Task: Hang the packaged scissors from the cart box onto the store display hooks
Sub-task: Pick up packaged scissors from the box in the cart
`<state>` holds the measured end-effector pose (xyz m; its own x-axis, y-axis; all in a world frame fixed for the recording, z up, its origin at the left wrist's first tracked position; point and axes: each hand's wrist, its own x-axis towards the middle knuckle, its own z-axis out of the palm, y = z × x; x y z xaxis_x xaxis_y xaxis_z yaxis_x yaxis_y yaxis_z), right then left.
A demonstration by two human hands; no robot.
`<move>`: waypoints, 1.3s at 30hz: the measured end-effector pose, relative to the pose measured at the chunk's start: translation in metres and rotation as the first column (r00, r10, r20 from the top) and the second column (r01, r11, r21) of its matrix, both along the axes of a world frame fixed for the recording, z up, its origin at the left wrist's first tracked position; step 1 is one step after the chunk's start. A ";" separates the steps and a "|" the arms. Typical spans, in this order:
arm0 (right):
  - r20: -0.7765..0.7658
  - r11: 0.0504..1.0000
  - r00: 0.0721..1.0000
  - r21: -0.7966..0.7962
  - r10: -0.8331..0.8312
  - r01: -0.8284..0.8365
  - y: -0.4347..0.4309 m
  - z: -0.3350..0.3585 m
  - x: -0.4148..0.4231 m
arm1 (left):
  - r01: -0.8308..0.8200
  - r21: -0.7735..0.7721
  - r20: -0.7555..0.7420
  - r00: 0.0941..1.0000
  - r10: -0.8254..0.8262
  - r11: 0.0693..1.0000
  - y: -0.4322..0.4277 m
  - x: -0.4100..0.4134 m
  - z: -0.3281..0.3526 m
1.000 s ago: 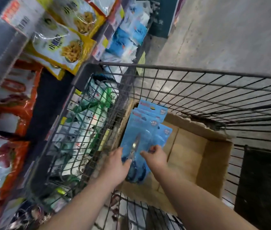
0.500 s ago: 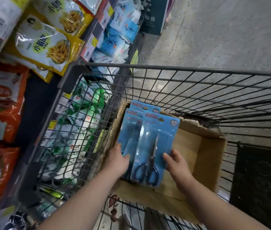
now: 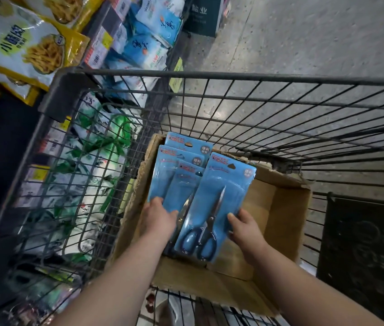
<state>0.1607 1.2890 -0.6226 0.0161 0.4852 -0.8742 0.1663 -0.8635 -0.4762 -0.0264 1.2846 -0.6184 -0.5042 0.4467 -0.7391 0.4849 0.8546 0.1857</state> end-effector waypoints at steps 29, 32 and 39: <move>0.000 0.929 0.968 0.283 0.250 -0.240 0.018 0.169 -0.038 | -0.609 0.377 0.398 0.787 0.471 0.698 -0.042 -0.050 0.179; -0.034 0.893 0.946 0.342 0.323 -0.292 0.016 0.203 -0.056 | -0.688 0.416 0.439 0.725 0.531 0.595 -0.065 -0.064 0.212; -0.089 0.774 0.853 0.477 0.514 -0.416 -0.015 0.265 -0.096 | -0.749 0.487 0.489 0.659 0.571 0.448 -0.134 -0.083 0.273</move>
<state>0.0646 1.2740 -0.3577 -0.4632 0.7073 -0.5340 0.3515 -0.4065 -0.8433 -0.1092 1.1503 -0.3454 -0.7105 0.4210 -0.5639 -0.3098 0.5323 0.7878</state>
